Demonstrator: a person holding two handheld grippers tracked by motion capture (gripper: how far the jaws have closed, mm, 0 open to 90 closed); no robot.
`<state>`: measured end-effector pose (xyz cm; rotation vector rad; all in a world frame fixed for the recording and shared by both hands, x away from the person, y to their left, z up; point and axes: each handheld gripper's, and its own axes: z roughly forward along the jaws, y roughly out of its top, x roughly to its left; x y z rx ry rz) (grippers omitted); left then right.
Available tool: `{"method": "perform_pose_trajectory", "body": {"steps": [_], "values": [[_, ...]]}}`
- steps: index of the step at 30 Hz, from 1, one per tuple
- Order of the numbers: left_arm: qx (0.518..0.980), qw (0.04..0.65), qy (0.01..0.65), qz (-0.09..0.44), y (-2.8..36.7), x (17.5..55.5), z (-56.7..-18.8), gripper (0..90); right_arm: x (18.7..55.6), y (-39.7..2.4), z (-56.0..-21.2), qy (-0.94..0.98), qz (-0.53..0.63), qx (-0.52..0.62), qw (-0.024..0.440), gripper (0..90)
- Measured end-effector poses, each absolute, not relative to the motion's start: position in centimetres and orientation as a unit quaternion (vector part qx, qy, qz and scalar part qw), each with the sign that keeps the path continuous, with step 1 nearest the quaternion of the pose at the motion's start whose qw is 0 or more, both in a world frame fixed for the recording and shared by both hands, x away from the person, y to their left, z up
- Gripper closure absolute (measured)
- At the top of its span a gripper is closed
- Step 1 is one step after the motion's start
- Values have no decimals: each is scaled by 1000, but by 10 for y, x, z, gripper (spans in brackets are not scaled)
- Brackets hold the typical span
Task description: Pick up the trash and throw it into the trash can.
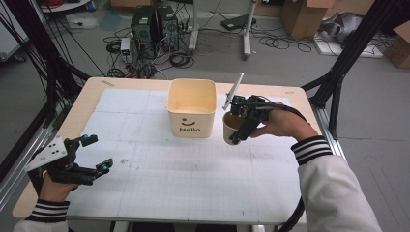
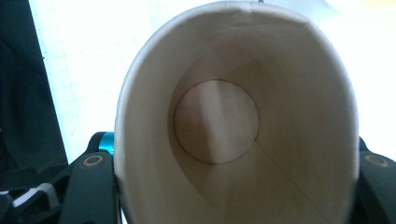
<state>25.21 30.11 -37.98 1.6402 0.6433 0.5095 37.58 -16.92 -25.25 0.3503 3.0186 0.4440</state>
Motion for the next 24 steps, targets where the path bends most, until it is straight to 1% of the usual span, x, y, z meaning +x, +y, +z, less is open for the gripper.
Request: {"method": "perform_pose_trajectory", "body": {"steps": [24], "values": [[708,607,283,222,304,253,-380,18,403,-171,-198,981,144,120,58,343]]}}
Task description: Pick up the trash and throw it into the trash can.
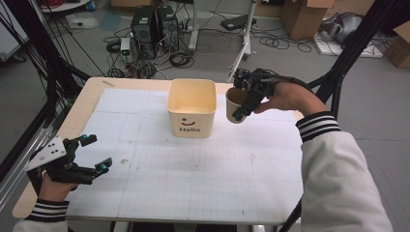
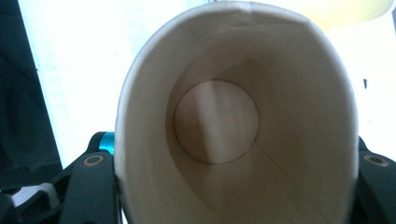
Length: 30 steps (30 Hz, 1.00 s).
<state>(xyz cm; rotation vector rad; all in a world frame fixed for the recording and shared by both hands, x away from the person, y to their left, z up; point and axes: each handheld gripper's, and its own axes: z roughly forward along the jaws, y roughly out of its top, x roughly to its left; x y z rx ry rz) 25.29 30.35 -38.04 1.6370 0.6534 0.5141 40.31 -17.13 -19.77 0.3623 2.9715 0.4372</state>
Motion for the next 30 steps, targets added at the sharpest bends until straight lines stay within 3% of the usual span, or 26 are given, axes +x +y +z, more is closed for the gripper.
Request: {"method": "perform_pose_trajectory", "body": {"steps": [30], "values": [[708,607,284,222,306,254,-381,18,433,-168,-154,974,160,143,75,343]]}}
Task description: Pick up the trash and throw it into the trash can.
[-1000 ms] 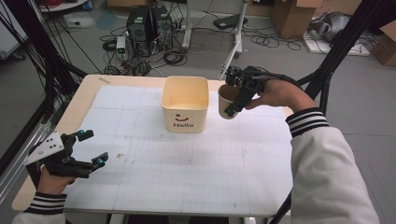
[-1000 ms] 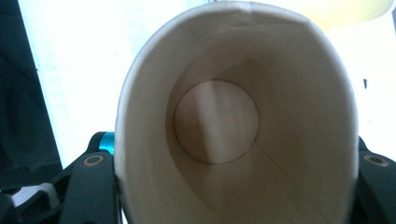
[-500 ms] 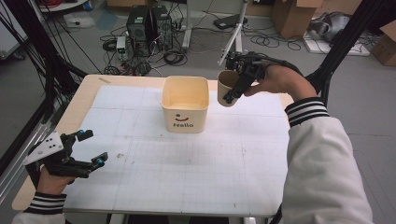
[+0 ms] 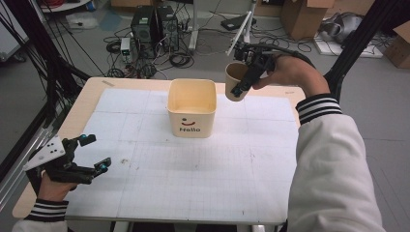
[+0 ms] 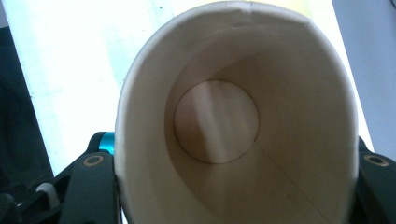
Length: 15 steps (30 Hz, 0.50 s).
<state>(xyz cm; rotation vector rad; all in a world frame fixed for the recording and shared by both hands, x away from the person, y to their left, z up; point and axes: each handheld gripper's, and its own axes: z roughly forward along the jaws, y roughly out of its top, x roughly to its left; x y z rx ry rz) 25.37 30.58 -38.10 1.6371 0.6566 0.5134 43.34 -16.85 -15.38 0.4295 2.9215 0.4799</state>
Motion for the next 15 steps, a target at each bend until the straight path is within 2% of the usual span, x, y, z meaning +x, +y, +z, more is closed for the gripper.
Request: {"method": "perform_pose_trajectory", "body": {"steps": [15], "values": [[706,609,284,222,307,254,-381,18,449,-160,-150,970,168,157,75,344]]}}
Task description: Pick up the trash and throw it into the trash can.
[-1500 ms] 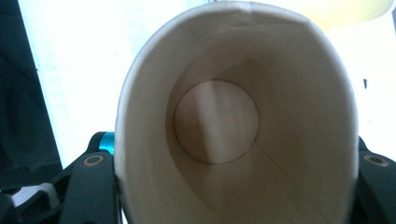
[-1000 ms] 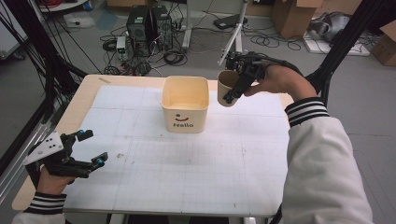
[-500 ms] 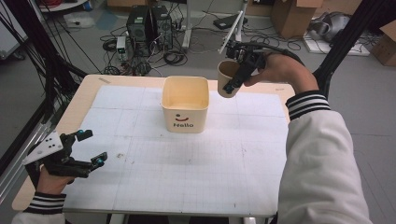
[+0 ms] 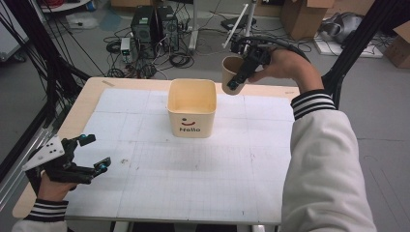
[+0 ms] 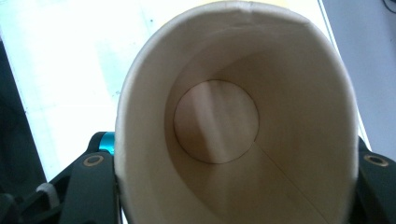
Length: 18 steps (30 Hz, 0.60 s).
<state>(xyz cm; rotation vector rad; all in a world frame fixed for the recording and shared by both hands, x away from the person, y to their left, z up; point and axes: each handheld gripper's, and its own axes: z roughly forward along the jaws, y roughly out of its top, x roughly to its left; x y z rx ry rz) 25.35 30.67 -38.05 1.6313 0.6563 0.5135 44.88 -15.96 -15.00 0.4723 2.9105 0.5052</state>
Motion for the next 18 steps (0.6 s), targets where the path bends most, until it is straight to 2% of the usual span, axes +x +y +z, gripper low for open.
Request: {"method": "perform_pose_trajectory", "body": {"steps": [18], "values": [[705,611,283,222,306,253,-380,17,476,-131,-149,965,180,175,80,344]]}}
